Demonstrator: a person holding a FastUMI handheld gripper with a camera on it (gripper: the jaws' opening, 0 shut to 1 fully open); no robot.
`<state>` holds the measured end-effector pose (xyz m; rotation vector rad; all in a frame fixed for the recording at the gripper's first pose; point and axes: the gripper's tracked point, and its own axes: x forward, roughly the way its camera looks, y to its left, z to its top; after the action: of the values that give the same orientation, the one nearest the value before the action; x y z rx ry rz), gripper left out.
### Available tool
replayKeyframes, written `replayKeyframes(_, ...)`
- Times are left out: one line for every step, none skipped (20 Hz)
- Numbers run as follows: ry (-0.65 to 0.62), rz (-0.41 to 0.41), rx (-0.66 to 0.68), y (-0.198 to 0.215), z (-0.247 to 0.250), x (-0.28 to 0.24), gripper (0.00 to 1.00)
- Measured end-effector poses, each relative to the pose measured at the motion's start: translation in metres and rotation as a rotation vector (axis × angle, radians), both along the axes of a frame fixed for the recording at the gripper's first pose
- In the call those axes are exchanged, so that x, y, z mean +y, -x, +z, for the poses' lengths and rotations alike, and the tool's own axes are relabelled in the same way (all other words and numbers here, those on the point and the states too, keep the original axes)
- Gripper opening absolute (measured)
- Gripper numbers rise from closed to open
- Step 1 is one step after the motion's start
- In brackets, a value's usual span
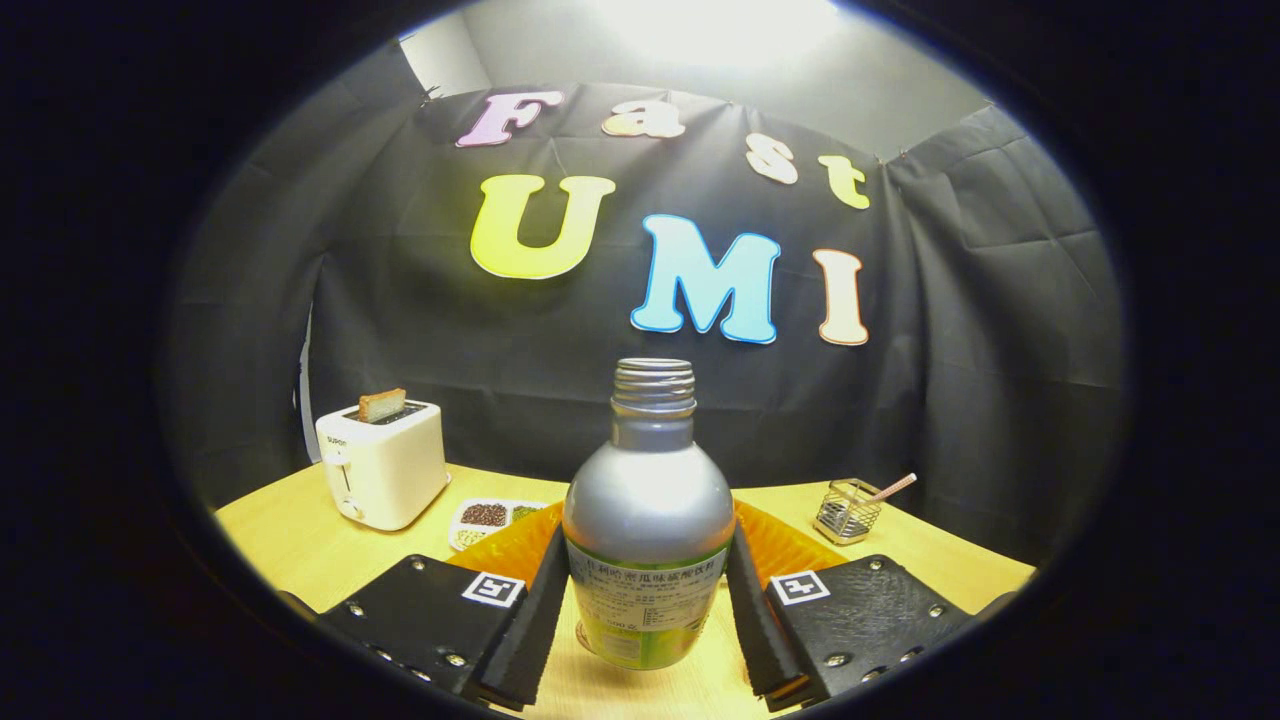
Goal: Take the bottle from table, then pour the juice into the cup, finally place the bottle on the coaster
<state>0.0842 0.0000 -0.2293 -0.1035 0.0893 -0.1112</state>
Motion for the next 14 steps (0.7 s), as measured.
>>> replayKeyframes(-0.012, 0.011, 0.0, -0.005, -0.005, 0.002, 0.75)
replayKeyframes(-0.017, 0.011, 0.008, -0.009, -0.012, 0.001, 0.75)
replayKeyframes(-0.018, 0.008, 0.016, -0.014, -0.019, -0.002, 0.75)
replayKeyframes(-0.021, 0.01, 0.014, -0.019, -0.024, -0.004, 0.75)
replayKeyframes(-0.025, 0.013, 0.011, -0.025, -0.028, -0.005, 0.75)
replayKeyframes(-0.028, 0.022, 0.001, -0.03, -0.032, -0.004, 0.75)
replayKeyframes(-0.02, 0.027, -0.006, -0.035, -0.037, -0.005, 0.75)
replayKeyframes(-0.008, 0.034, -0.006, -0.04, -0.043, -0.007, 0.75)
replayKeyframes(0.001, 0.036, 0.002, -0.046, -0.049, -0.006, 0.75)
replayKeyframes(0.008, 0.037, 0.015, -0.048, -0.056, -0.006, 0.75)
replayKeyframes(0.004, 0.043, 0.021, -0.052, -0.061, -0.004, 0.75)
replayKeyframes(0.003, 0.044, 0.032, -0.056, -0.067, -0.003, 0.75)
replayKeyframes(0.007, 0.042, 0.046, -0.058, -0.072, -0.004, 0.75)
replayKeyframes(0.008, 0.049, 0.055, -0.06, -0.077, -0.003, 0.75)
